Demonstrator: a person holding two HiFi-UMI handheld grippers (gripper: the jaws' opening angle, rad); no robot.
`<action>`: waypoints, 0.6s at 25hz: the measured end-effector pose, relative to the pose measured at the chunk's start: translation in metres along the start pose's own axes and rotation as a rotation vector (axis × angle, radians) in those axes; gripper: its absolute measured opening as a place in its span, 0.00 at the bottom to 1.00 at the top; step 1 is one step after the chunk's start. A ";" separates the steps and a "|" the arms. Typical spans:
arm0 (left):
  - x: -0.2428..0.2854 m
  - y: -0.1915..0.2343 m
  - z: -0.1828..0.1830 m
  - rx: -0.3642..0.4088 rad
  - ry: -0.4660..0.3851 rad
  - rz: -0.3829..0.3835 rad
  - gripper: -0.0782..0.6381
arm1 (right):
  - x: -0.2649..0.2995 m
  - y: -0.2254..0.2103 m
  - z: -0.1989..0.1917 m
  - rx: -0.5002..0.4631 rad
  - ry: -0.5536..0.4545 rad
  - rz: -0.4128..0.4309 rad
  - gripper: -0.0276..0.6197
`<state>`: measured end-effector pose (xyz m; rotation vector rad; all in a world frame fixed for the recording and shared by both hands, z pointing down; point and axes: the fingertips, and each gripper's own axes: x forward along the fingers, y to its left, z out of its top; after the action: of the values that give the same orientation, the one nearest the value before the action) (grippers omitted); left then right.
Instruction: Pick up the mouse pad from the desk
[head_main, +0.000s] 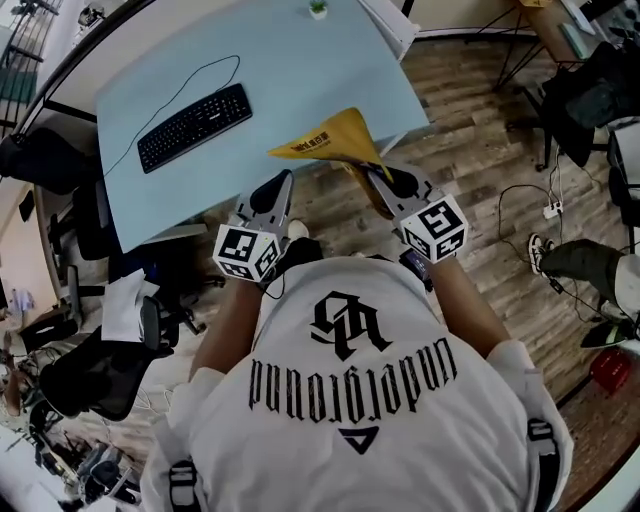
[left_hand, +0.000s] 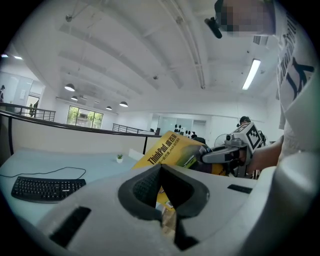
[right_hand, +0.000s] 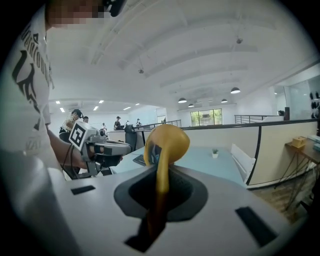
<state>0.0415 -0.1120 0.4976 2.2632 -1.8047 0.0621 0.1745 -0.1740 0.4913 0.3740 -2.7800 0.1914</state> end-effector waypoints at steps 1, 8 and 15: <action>-0.001 -0.008 -0.003 -0.002 -0.001 0.008 0.12 | -0.007 0.001 -0.003 -0.001 -0.002 0.008 0.08; -0.017 -0.059 -0.016 -0.007 -0.010 0.048 0.12 | -0.056 0.008 -0.015 -0.013 -0.039 0.025 0.08; -0.044 -0.095 -0.021 0.004 -0.023 0.086 0.12 | -0.096 0.031 -0.026 -0.031 -0.066 0.065 0.08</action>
<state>0.1255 -0.0462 0.4940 2.1964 -1.9150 0.0548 0.2611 -0.1171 0.4800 0.2880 -2.8585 0.1544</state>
